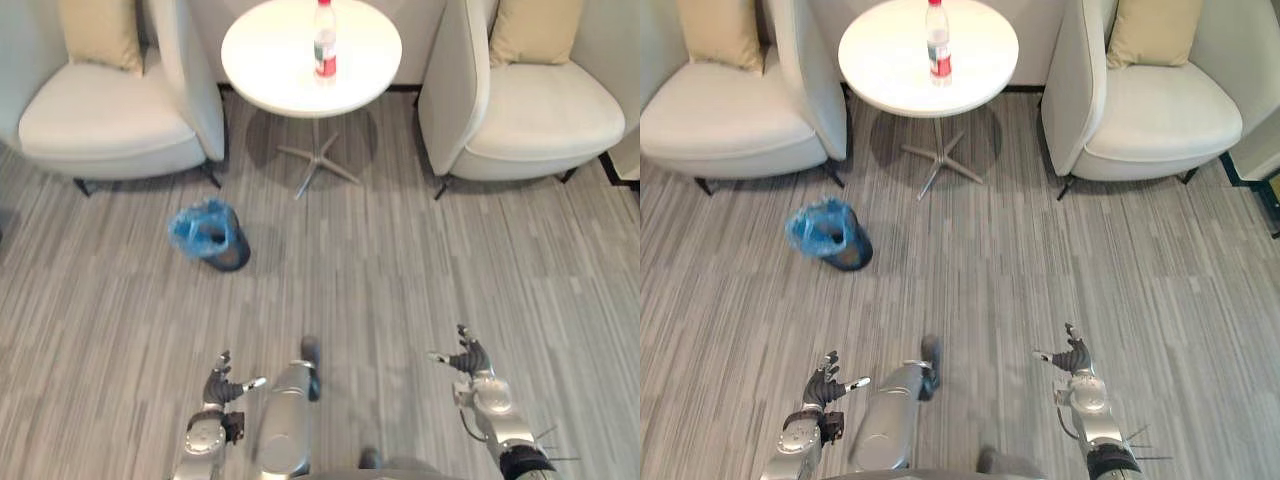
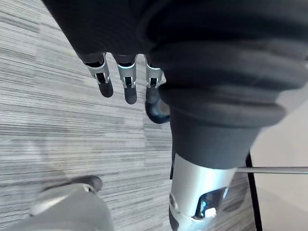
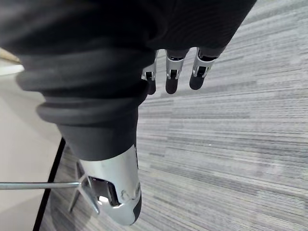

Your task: Gather rubbish on tea table into small bin, then transfer packed bag to large trash can.

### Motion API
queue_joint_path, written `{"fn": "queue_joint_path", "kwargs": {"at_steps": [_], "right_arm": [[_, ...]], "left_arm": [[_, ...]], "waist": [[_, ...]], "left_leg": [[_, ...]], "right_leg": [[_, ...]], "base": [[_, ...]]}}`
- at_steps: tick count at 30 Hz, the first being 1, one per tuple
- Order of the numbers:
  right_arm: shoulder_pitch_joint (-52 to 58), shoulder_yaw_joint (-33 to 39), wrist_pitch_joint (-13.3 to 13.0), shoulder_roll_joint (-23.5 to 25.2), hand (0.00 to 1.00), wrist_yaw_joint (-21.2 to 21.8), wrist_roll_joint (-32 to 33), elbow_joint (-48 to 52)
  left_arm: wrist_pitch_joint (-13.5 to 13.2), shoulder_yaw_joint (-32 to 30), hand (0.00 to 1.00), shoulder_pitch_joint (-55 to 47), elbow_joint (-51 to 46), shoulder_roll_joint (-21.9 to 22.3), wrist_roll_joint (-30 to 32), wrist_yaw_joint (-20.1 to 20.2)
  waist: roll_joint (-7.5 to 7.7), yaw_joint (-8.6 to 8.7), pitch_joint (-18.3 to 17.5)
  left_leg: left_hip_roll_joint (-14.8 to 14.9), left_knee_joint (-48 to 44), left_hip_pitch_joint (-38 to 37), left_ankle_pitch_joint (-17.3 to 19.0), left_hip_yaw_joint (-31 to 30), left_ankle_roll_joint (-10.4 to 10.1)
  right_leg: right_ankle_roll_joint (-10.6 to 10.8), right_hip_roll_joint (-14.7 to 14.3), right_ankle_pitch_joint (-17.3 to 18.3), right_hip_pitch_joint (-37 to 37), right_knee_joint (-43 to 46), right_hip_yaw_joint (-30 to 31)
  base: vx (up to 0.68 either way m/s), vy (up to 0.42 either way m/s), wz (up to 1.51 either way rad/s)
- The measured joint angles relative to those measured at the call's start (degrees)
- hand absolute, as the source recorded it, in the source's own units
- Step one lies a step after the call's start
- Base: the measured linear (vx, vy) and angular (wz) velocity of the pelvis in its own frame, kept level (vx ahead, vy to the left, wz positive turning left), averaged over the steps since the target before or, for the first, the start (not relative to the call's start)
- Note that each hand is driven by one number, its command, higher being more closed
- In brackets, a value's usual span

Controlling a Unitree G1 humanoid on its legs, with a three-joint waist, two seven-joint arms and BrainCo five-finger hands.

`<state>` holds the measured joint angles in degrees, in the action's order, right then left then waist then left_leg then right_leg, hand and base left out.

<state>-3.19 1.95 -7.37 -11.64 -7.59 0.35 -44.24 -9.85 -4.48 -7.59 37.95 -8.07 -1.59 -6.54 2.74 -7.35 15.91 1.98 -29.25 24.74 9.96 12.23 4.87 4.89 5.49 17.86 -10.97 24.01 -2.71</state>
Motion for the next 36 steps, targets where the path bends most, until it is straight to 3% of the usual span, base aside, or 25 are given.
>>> {"fn": "queue_joint_path", "kwargs": {"at_steps": [1,2,3,5,7,9,10,11,12,13,14,15,16,17,18,20,22,24,25,26,27,29,31,33,36], "right_arm": [[0.13,0.0,-0.09,0.62,0.0,0.03,-0.2,0.0],[0.4,-0.09,-0.09,0.85,0.0,0.05,-0.38,-0.09],[0.92,-0.38,-0.07,1.36,0.0,0.08,-0.44,-0.29],[1.33,-0.79,-0.08,1.67,0.0,0.09,-0.44,-0.28],[1.73,-1.04,-0.11,1.75,0.0,0.1,-0.53,-0.26],[1.99,-1.07,-0.12,1.4,0.0,0.13,-0.52,-0.25],[2.74,-1.03,-0.13,0.95,0.0,0.15,-0.52,0.07],[2.93,-0.94,-0.13,0.96,0.0,0.15,-0.51,0.15],[3.44,-0.73,-0.09,0.99,0.0,0.1,-0.7,0.17],[3.86,-0.73,-0.08,0.97,0.0,0.1,-0.75,0.16],[4.03,-0.68,0.03,0.6,0.0,0.14,-0.82,0.21],[3.01,-0.66,-0.07,0.52,0.0,0.14,-0.82,0.8],[2.57,-0.68,-0.09,0.46,0.0,0.1,-0.82,1.03],[2.94,-0.89,-0.1,0.19,0.0,0.1,-0.81,2.3],[3.29,-1.41,-0.21,0.14,0.0,0.04,-0.63,2.96],[3.22,-2.01,-0.86,0.84,0.0,-0.02,-0.3,3.5],[2.15,-1.89,-1.4,1.18,0.0,-0.25,-0.01,5.72],[1.82,-1.45,-1.6,1.49,0.0,-0.83,0.16,7.83],[2.75,-0.68,-1.67,1.25,0.0,-1.14,0.16,9.91],[3.79,-0.37,-1.75,0.66,0.0,-1.16,0.15,11.12],[4.8,-0.09,-1.6,1.52,0.0,-1.08,0.13,11.5],[6.14,-0.13,-1.93,1.91,0.0,-1.05,0.05,12.94],[5.19,-1.19,-2.56,2.27,0.0,-0.95,-0.51,14.39],[4.85,-3.37,-2.8,2.55,0.0,-0.88,-0.97,15.51],[4.99,-5.82,-3.3,3.32,0.0,-0.83,-1.33,19.11]], "left_arm": [[0.12,0.66,0.0,-0.47,0.37,-0.28,0.01,0.06],[0.24,0.98,0.0,-0.3,0.72,-0.46,0.0,0.04],[0.56,1.65,0.0,-0.21,0.72,-1.12,0.0,-0.02],[0.57,2.13,0.0,-0.27,0.74,-1.68,0.0,-0.07],[0.52,2.17,0.0,-0.1,0.77,-2.02,-0.01,-0.07],[0.52,2.22,0.0,0.13,0.84,-2.01,-0.01,-0.02],[0.49,2.28,0.0,0.43,0.85,-1.78,-0.01,-0.04],[0.42,2.27,0.0,0.49,0.84,-1.86,-0.01,-0.06],[0.42,2.26,0.0,0.32,1.16,-1.87,0.0,-0.1],[0.42,2.26,0.0,0.23,1.54,-1.81,0.0,-0.1],[0.48,2.31,0.0,0.17,2.69,-0.97,0.04,-0.1],[0.5,2.29,0.0,0.13,3.28,-0.83,0.09,-0.09],[0.5,2.24,0.0,0.15,3.38,-0.64,0.09,-0.09],[0.52,2.03,0.0,0.38,3.38,0.28,0.09,-0.12],[0.48,2.06,0.0,0.21,3.18,0.76,0.05,-0.09],[0.45,2.22,0.0,0.37,3.17,0.8,0.04,-0.09],[0.44,2.42,0.0,0.42,3.01,0.82,0.01,-0.08],[0.48,2.51,0.0,0.58,3.03,0.86,0.01,-0.08],[0.5,2.97,0.0,0.15,3.06,1.24,0.02,-0.04],[0.48,3.17,0.0,-0.19,3.02,1.68,0.02,-0.02],[0.53,3.27,0.0,0.47,3.12,1.06,0.04,-0.03],[0.48,3.27,0.0,0.79,3.02,0.41,0.04,0.02],[0.48,3.87,0.0,-0.17,3.04,0.44,0.09,0.02],[0.45,4.5,0.0,-1.25,3.0,-0.19,0.09,0.04],[0.43,4.99,0.0,-2.04,3.0,-1.87,0.09,-0.01]], "waist": [[0.15,0.53,0.07],[0.13,0.7,0.07],[0.16,1.02,0.06],[-0.11,2.27,0.07],[-0.82,4.15,-0.09],[-1.28,5.13,-0.02],[-1.75,5.21,-0.27],[-1.62,5.22,-0.33],[-1.52,5.21,-0.44],[-1.55,5.33,-0.69],[-2.92,5.07,-2.36],[-2.99,5.0,-2.84],[-3.04,5.15,-2.79],[-3.7,5.2,-2.43],[-3.76,4.53,-2.16],[-3.08,3.29,-1.71],[-2.57,3.11,-1.56],[-2.86,3.02,-1.24],[-4.64,3.29,-1.22],[-6.34,3.32,-1.51],[-4.76,3.34,-1.12],[-2.64,3.26,-1.52],[-2.28,3.36,-1.6],[-2.26,3.37,-1.57],[-2.4,3.51,-1.49]], "left_leg": [[-1.11,-0.24,-3.31,2.54,-0.23,0.52],[-1.41,-0.25,-5.19,3.48,-0.37,0.84],[-2.31,0.46,-9.39,5.4,-1.11,1.21],[-3.09,3.42,-16.19,7.15,-2.6,1.79],[-2.88,8.36,-23.59,7.68,-5.97,1.53],[-2.06,10.38,-27.18,7.74,-7.82,1.36],[-0.87,11.84,-29.81,8.01,-9.66,-0.23],[-0.77,12.51,-30.98,8.32,-10.44,-1.48],[-0.09,13.3,-33.03,9.64,-11.63,-3.92],[0.16,13.12,-33.75,10.1,-12.75,-4.72],[2.45,11.78,-33.37,9.53,-13.91,-6.31],[2.55,7.42,-31.23,7.59,-14.17,-9.37],[2.77,3.29,-29.48,5.91,-14.11,-9.83],[3.86,-9.06,-24.96,0.79,-13.31,-9.62],[6.01,-18.57,-20.98,-0.36,-11.99,-9.09],[9.23,-27.39,-16.28,3.37,-6.8,-6.87],[9.08,-21.31,-9.58,6.25,-4.47,-7.22],[7.68,-8.22,-6.97,5.14,-4.22,-8.27],[7.21,2.69,-7.51,-1.1,-4.66,-9.5],[7.66,6.22,-7.52,-7.28,-5.85,-7.97],[6.48,4.62,-8.24,-5.9,-5.67,-5.6],[3.48,5.59,-9.41,-3.64,-4.81,-4.47],[1.82,4.97,-11.44,0.0,-2.55,-3.27],[1.56,5.26,-14.45,1.69,-1.43,-2.65],[1.8,5.85,-18.7,3.19,-1.63,-2.18]], "right_leg": [[7.89,0.92,-3.35,4.41,13.63,1.85],[10.69,0.81,-4.03,6.79,21.15,2.59],[9.99,1.05,-3.96,11.2,32.4,2.3],[5.01,2.66,-2.18,16.56,38.71,-2.56],[-0.26,2.36,0.05,23.27,30.53,-7.68],[-0.49,0.8,-0.04,26.44,19.19,-8.02],[-0.43,-1.34,-2.97,28.24,5.26,-6.64],[-0.55,-2.22,-5.89,28.48,-0.98,-5.89],[-1.38,-3.45,-15.8,28.23,-6.64,-4.04],[-2.5,-4.18,-20.62,27.82,-6.47,-2.99],[-4.85,-4.92,-18.99,28.12,-4.67,-3.98],[-5.55,-4.81,-16.88,27.57,-4.13,-5.21],[-5.77,-4.84,-15.99,26.35,-4.61,-5.79],[-6.16,-5.49,-15.51,21.54,-8.15,-7.1],[-6.41,-6.04,-15.42,16.85,-11.57,-7.59],[-7.0,-6.54,-15.12,9.67,-16.37,-7.57],[-7.03,-6.04,-15.06,6.17,-19.33,-7.01],[-5.56,-5.39,-13.73,5.48,-19.44,-6.26],[-4.05,-6.19,-12.1,4.04,-19.35,-6.08],[-3.19,-7.34,-11.03,3.68,-19.1,-5.91],[-2.1,-5.86,-8.76,3.34,-17.23,-5.04],[-0.79,-2.35,-5.12,4.57,-12.76,-4.92],[0.71,0.7,-2.71,8.37,-1.51,-2.35],[2.62,1.68,-4.27,12.44,9.17,-0.63],[0.69,2.69,-2.44,16.48,16.35,-1.52]], "base": [[0.62,0.221,-0.06],[0.6,0.18,0.19],[0.59,0.118,0.37],[0.59,0.077,0.45],[0.57,0.0,0.68],[0.58,-0.093,0.72],[0.7,-0.165,0.77],[0.68,-0.201,0.92],[0.45,-0.147,0.79],[0.6,-0.212,0.74],[0.62,-0.234,0.53],[0.72,-0.282,0.4],[0.54,-0.248,0.52],[0.4,-0.175,0.48],[0.57,-0.207,0.39],[0.48,-0.137,0.09],[0.35,-0.029,-0.13],[0.29,0.098,-0.32],[0.28,0.145,-0.21],[0.27,0.169,-0.05],[0.27,0.151,0.07],[0.25,0.148,0.04],[0.21,0.163,-0.3],[0.23,0.148,-0.3],[0.23,0.051,-0.01]]}}
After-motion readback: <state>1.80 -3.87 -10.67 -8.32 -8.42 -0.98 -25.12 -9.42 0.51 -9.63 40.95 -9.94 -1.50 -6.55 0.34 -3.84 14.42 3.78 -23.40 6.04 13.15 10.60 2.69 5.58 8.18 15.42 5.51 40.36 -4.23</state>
